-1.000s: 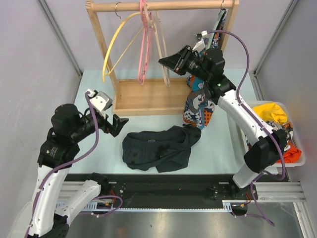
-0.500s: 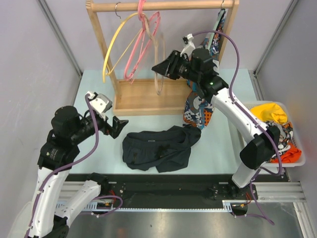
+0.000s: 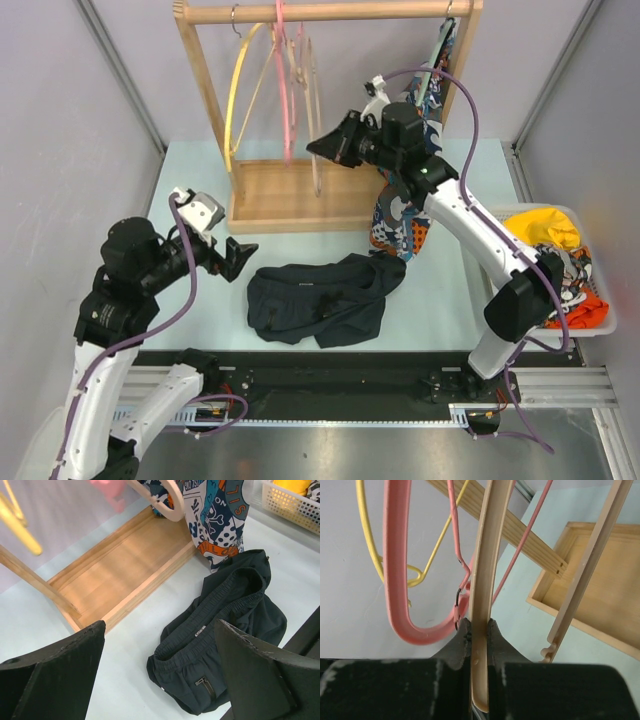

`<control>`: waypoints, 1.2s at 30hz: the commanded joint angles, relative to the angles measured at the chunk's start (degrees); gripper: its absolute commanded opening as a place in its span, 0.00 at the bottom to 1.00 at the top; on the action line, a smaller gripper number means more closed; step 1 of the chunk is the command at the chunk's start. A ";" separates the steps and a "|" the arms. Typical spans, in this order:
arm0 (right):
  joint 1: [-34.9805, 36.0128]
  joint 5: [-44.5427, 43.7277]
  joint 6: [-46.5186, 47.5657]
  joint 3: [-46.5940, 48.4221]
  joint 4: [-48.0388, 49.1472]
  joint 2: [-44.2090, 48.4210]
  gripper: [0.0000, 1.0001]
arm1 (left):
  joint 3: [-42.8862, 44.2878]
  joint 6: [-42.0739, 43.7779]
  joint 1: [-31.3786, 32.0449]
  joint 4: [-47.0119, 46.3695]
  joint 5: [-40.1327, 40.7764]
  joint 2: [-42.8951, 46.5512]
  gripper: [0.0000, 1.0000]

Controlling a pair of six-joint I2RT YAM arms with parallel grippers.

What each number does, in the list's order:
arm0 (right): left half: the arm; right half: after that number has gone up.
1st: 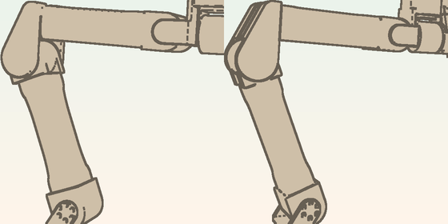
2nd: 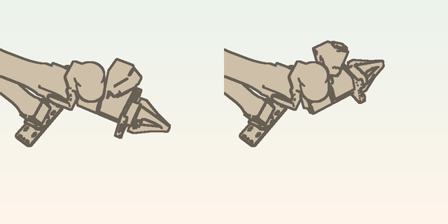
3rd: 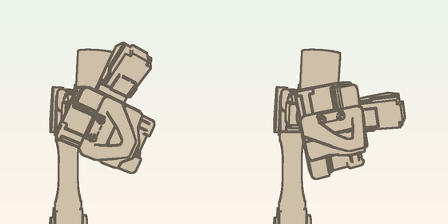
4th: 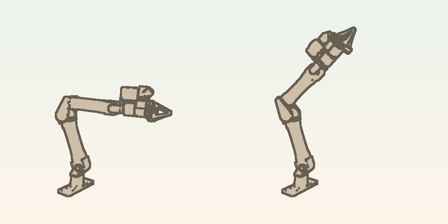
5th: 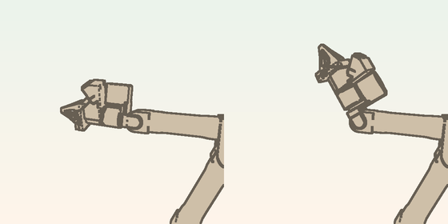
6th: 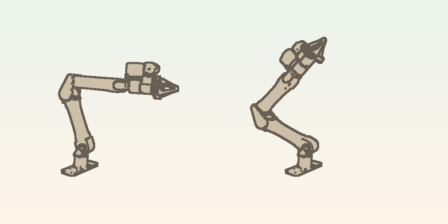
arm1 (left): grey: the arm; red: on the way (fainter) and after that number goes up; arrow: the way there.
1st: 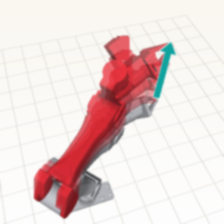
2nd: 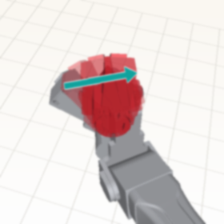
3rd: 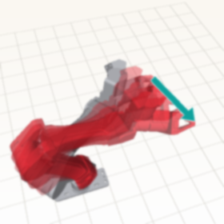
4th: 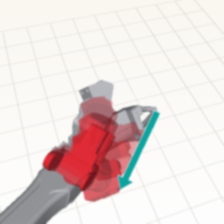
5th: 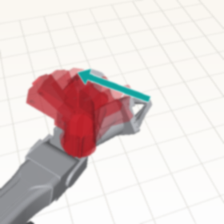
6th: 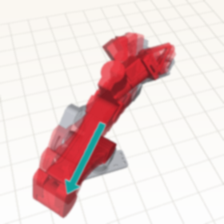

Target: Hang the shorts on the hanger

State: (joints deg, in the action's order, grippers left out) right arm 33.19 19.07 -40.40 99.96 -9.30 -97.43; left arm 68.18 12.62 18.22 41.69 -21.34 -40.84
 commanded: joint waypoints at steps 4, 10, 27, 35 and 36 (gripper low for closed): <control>-4.27 5.36 -3.19 -10.21 3.59 12.07 0.00 | -1.03 -0.14 -0.46 0.06 -0.45 0.94 0.94; -6.56 8.87 -4.07 -15.14 2.62 19.55 0.00 | -0.33 -0.58 -0.46 -0.03 -1.59 -0.20 0.94; -3.31 13.89 11.03 -29.73 -21.09 41.69 0.00 | -10.34 8.19 -0.46 -0.30 -8.89 9.11 0.95; -6.73 16.24 22.20 -34.65 -38.50 52.24 0.00 | -16.67 15.76 -0.46 4.18 -11.27 15.00 1.00; -6.91 17.04 24.12 -35.36 -40.08 52.86 0.00 | -16.94 16.11 -0.46 4.53 -11.18 15.17 1.00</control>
State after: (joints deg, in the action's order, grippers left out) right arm 27.44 32.51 -24.08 66.63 -40.14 -47.03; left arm 52.38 24.34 18.17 44.84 -30.72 -26.74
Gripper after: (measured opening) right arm 0.076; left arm 0.996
